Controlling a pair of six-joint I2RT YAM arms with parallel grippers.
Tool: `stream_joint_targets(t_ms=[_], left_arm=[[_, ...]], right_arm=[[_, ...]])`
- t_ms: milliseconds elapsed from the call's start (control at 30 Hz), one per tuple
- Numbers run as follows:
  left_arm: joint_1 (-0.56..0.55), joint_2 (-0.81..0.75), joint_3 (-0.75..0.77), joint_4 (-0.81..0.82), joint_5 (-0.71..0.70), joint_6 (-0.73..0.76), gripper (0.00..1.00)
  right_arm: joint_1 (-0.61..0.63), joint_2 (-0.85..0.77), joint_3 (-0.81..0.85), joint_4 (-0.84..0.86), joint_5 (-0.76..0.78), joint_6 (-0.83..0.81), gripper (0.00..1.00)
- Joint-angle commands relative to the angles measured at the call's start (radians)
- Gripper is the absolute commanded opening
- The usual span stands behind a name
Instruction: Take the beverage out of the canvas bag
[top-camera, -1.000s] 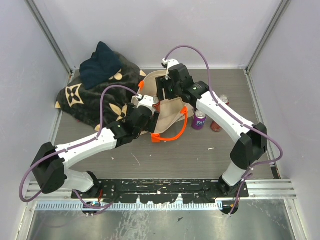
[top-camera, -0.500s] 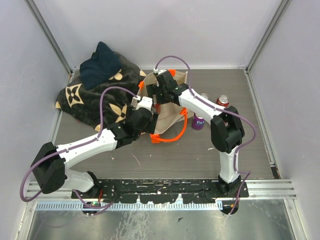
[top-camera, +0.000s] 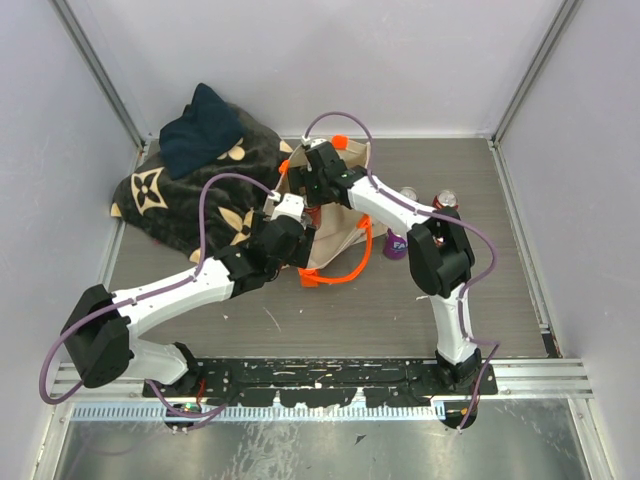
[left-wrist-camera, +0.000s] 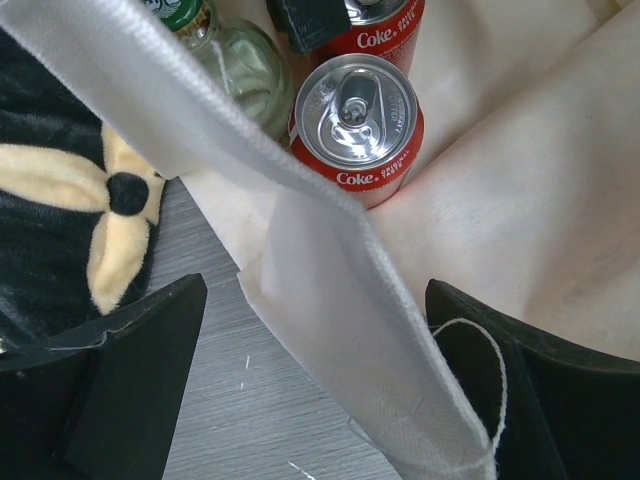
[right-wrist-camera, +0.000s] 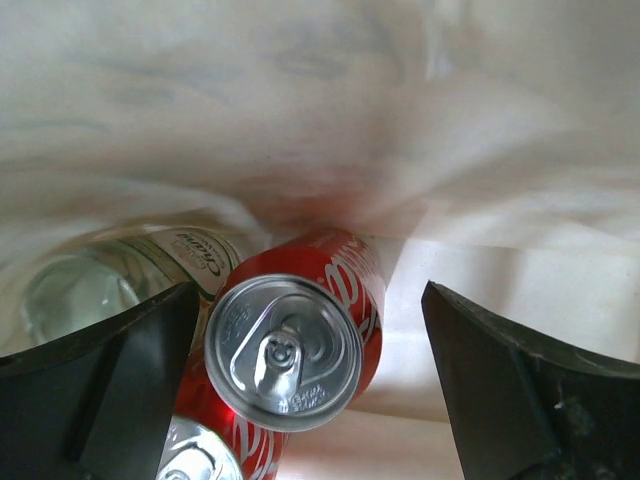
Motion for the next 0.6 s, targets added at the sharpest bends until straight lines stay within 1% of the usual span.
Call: stream_joint_targets(t_ms=[0, 67, 167, 233, 300, 433, 533, 567], left_arm=[[0.004, 0.016, 0.005, -0.05, -0.036, 0.027, 0.98], [0.005, 0.025, 0.009, -0.046, -0.037, 0.03, 0.98], [0.004, 0.036, 0.014, -0.033, -0.035, 0.03, 0.98], [0.004, 0.041, 0.016, -0.026, -0.035, 0.03, 0.98], [0.005, 0.044, 0.019, -0.023, -0.037, 0.03, 0.98], [0.004, 0.041, 0.021, -0.026, -0.046, 0.032, 0.98], [0.005, 0.034, 0.02, -0.025, -0.055, 0.035, 0.98], [0.004, 0.032, 0.021, -0.025, -0.059, 0.037, 0.98]], right_arm=[[0.009, 0.032, 0.053, -0.01, 0.003, 0.006, 0.99], [0.009, 0.04, 0.047, -0.021, 0.01, 0.005, 0.98], [0.009, 0.047, 0.033, -0.032, 0.023, 0.0, 0.94], [0.008, 0.056, 0.031, -0.038, 0.025, -0.001, 0.86], [0.008, 0.064, 0.026, -0.039, 0.017, 0.003, 0.77], [0.009, 0.075, 0.026, -0.05, 0.007, 0.002, 0.43], [0.008, 0.071, 0.021, -0.055, 0.013, -0.003, 0.04], [0.008, 0.065, 0.018, -0.056, 0.015, -0.005, 0.01]])
